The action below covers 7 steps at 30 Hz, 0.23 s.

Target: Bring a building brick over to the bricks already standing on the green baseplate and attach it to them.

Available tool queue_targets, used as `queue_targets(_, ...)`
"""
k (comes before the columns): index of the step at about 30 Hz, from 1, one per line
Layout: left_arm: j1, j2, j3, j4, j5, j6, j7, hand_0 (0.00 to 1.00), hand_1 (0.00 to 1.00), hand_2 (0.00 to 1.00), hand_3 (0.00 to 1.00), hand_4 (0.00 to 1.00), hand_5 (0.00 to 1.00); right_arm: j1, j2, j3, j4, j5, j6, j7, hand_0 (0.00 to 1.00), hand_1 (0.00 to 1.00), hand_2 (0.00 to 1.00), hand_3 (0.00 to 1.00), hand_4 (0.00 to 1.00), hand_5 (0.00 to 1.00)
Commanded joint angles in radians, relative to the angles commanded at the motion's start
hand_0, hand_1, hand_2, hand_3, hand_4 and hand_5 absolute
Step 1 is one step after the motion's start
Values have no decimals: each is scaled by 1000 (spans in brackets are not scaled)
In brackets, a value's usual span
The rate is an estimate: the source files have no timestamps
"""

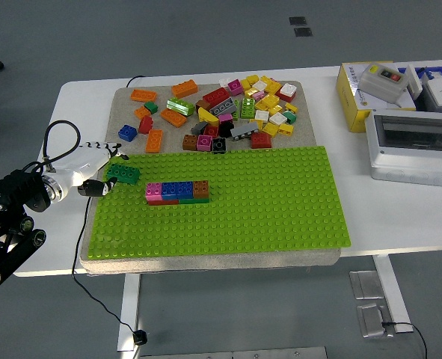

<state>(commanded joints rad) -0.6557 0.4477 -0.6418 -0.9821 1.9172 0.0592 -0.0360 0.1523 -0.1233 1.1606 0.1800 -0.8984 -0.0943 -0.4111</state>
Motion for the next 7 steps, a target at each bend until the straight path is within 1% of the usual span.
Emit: queue_targets(7,-11,-3,0,1,-40,-28,12,998,998,998,852,558,89,3,-1,-4,0,0,1,1,699,642,522,781,622,998)
